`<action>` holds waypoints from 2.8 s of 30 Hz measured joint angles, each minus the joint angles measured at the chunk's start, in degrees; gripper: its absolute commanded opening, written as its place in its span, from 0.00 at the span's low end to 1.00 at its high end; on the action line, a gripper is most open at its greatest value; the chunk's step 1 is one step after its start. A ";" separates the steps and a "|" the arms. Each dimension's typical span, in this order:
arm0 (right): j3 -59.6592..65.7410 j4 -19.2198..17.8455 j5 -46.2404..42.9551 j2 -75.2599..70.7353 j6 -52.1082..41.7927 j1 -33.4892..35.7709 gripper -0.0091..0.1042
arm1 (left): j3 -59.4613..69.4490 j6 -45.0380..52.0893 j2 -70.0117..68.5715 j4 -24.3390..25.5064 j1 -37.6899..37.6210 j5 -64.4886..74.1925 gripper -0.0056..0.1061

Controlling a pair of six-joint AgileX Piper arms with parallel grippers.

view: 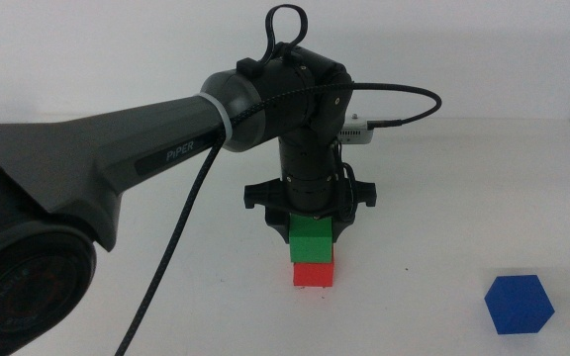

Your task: Stack red cubes first, then green, then blue cubes in a specific spot.

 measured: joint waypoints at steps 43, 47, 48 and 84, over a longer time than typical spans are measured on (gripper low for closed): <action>0.00 0.00 0.00 0.00 0.00 0.00 0.90 | 31.58 45.58 -79.59 -10.49 13.70 -2.37 0.88; 0.00 0.00 0.00 0.00 0.00 0.00 0.90 | 32.11 46.16 -80.43 -10.84 13.70 -2.77 0.88; 0.00 0.00 0.00 0.00 0.00 0.00 0.90 | 32.11 46.16 -80.43 -10.84 13.70 -3.08 0.88; -13.15 9.64 5.92 8.90 8.14 0.00 0.90 | 32.54 49.41 -80.43 -16.61 13.70 -7.48 0.88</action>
